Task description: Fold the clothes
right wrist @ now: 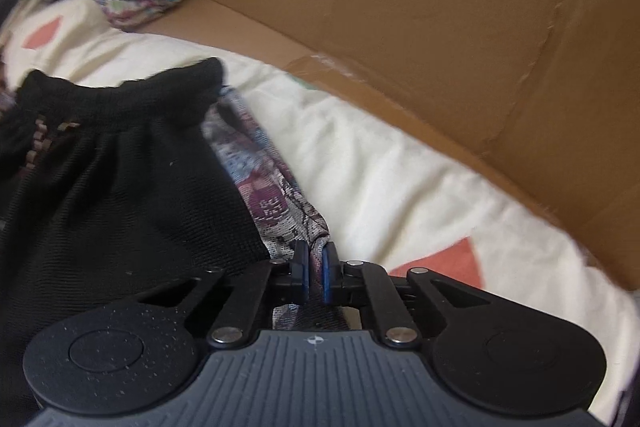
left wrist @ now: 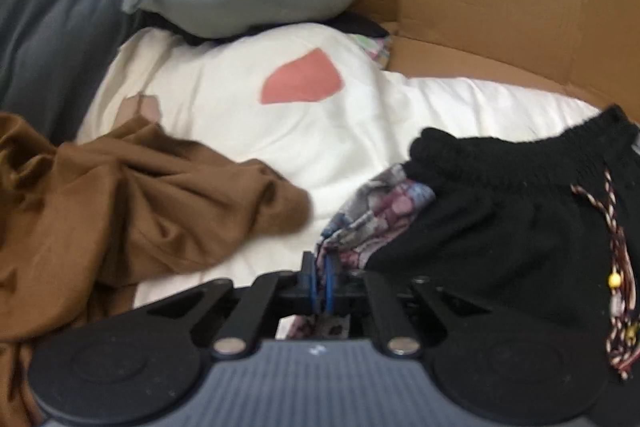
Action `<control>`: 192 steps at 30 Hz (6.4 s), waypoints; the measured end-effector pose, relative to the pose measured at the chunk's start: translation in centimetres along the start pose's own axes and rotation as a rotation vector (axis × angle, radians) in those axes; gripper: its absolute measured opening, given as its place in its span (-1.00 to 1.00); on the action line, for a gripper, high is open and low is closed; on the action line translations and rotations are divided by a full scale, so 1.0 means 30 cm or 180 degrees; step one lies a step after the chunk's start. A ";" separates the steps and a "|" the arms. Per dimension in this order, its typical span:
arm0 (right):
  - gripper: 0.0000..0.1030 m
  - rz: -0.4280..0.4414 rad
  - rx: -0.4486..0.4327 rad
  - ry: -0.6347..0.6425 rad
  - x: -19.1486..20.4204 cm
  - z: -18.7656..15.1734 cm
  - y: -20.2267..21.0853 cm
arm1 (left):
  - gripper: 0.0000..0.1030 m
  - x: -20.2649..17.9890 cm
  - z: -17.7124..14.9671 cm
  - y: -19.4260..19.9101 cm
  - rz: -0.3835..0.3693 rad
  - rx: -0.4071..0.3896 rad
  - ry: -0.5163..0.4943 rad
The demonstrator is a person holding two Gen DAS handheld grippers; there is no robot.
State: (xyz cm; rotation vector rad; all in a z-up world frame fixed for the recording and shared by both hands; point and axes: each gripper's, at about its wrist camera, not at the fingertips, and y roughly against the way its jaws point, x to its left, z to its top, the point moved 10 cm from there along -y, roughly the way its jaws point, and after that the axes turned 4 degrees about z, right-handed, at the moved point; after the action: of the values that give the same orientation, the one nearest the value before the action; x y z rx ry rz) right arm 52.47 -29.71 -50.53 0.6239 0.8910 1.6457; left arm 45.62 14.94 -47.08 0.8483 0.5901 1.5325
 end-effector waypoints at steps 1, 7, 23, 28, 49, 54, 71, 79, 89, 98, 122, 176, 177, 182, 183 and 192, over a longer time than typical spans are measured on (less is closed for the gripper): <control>-0.93 -0.0043 0.0007 0.0056 0.008 -0.003 -0.002 | -0.90 -0.002 -0.010 -0.016 -0.0060 0.0100 0.0025; -0.49 -0.0050 0.0000 -0.0009 0.000 0.006 0.015 | -0.54 0.012 -0.006 -0.004 -0.0029 0.0127 0.0200; -0.38 0.0151 -0.0205 -0.0353 0.127 -0.051 0.115 | -0.36 -0.181 -0.057 0.145 -0.0514 -0.0167 0.0141; 0.03 -0.0063 -0.0084 -0.0616 0.180 -0.110 0.066 | -0.26 -0.228 -0.153 0.136 -0.0542 -0.0065 0.0091; 0.31 -0.0166 0.0138 -0.0721 0.196 -0.130 0.160 | -0.10 0.019 -0.404 0.394 -0.0207 0.0094 0.0244; 0.30 -0.0109 0.0104 -0.0621 0.188 -0.162 0.213 | -0.10 0.168 -0.501 0.494 -0.0076 0.0210 0.0355; 0.30 -0.0007 -0.0182 -0.0344 0.132 -0.319 0.446 | -0.10 0.463 -0.664 0.656 0.0249 0.0408 0.0711; 0.28 0.0242 -0.0105 -0.0411 0.103 -0.470 0.526 | -0.08 0.487 -0.737 0.653 0.0211 0.0521 0.0666; 0.28 0.0054 0.0351 -0.0424 0.038 -0.766 0.557 | -0.08 0.523 -0.861 0.655 0.0193 0.0624 0.0778; 0.28 -0.0045 0.0534 -0.0604 -0.007 -0.895 0.609 | -0.25 0.496 -0.922 0.660 0.0035 0.0658 0.0841; 0.16 -0.0085 0.0520 -0.0448 0.062 -0.895 0.708 | -0.75 0.513 -0.951 0.682 -0.0276 0.0538 0.0951; 0.14 0.0900 0.0398 -0.0168 0.358 -0.866 0.819 | -0.88 0.001 -0.465 1.023 -0.1483 0.0460 0.0821; 0.13 0.0914 0.0385 -0.0185 0.357 -0.862 0.821 | -0.88 -0.028 -0.456 1.025 -0.1528 0.0449 0.0802; 0.08 0.0988 0.0271 -0.0296 0.345 -0.820 0.835 | -0.88 -0.167 -0.441 0.999 -0.1785 0.0540 0.0859; 0.08 0.1010 0.0233 -0.0310 0.345 -0.808 0.838 | -0.88 -0.196 -0.440 0.992 -0.1833 0.0562 0.0864; 0.07 0.1386 -0.0101 -0.0379 0.419 -0.691 0.874 | -0.89 -0.444 -0.376 0.979 -0.2190 0.0654 0.0649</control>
State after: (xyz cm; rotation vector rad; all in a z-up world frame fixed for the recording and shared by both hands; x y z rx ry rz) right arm 18.16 -25.22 -41.74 0.9318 0.6701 1.9795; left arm 18.83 -1.23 -33.36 0.5525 1.0755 0.9381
